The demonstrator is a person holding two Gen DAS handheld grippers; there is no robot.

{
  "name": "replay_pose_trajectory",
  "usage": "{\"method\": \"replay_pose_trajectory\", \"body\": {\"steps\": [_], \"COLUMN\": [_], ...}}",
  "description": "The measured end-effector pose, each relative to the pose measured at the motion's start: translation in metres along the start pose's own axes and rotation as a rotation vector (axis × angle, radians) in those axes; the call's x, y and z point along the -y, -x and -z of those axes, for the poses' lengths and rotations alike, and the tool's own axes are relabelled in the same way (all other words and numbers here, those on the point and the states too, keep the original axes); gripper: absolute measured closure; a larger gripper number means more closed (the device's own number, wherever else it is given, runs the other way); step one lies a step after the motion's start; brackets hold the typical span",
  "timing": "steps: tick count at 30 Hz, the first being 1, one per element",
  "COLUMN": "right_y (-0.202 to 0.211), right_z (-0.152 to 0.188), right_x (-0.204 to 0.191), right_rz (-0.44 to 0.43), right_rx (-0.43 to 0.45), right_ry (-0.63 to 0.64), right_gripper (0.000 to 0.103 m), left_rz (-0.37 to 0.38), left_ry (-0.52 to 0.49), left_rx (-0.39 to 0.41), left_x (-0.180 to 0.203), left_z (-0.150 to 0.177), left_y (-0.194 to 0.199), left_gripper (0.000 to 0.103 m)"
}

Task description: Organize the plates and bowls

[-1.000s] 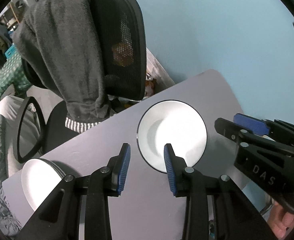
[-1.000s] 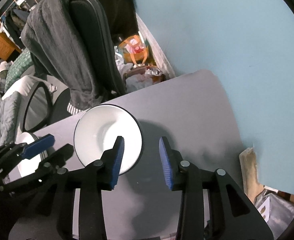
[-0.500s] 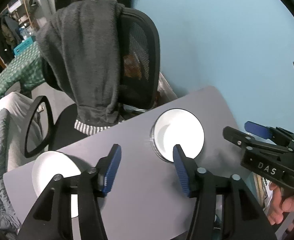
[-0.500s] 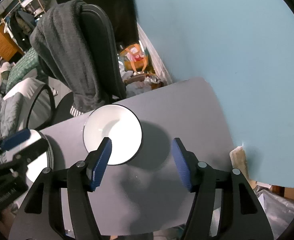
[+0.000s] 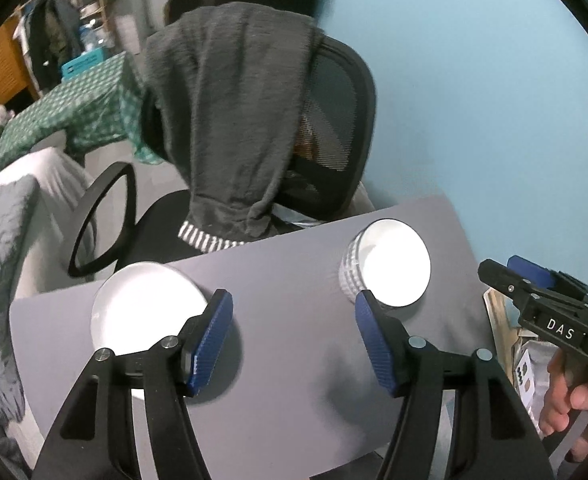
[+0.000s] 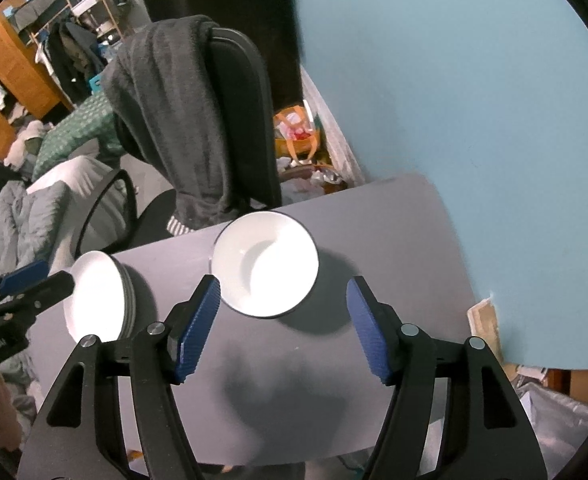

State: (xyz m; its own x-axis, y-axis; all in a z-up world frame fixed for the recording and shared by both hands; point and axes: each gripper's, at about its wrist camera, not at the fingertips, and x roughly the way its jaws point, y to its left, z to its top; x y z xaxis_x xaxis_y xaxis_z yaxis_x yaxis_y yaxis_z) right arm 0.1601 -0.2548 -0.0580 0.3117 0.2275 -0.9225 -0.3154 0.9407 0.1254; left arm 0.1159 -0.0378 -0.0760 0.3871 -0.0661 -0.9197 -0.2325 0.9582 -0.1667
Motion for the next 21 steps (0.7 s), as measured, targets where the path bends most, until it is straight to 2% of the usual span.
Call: {"method": "replay_pose_trajectory", "body": {"steps": [7, 13, 21], "right_y": [-0.001, -0.006, -0.022], "right_z": [0.008, 0.012, 0.011], "right_x": [-0.005, -0.001, 0.009], "right_rz": [-0.036, -0.062, -0.065], "right_rx": [-0.025, -0.056, -0.104], "right_ry": [-0.003, -0.025, 0.021], "right_gripper": [0.037, 0.036, 0.035], "left_rz": [-0.032, 0.001, 0.045], "left_ry": [0.047, 0.112, 0.142], "left_rx": [-0.013, -0.057, -0.088], "left_x": [-0.027, -0.042, -0.031], "left_z": [0.017, 0.031, 0.027], "left_y": [0.008, -0.001, -0.018], "left_gripper": [0.038, 0.038, 0.038]}}
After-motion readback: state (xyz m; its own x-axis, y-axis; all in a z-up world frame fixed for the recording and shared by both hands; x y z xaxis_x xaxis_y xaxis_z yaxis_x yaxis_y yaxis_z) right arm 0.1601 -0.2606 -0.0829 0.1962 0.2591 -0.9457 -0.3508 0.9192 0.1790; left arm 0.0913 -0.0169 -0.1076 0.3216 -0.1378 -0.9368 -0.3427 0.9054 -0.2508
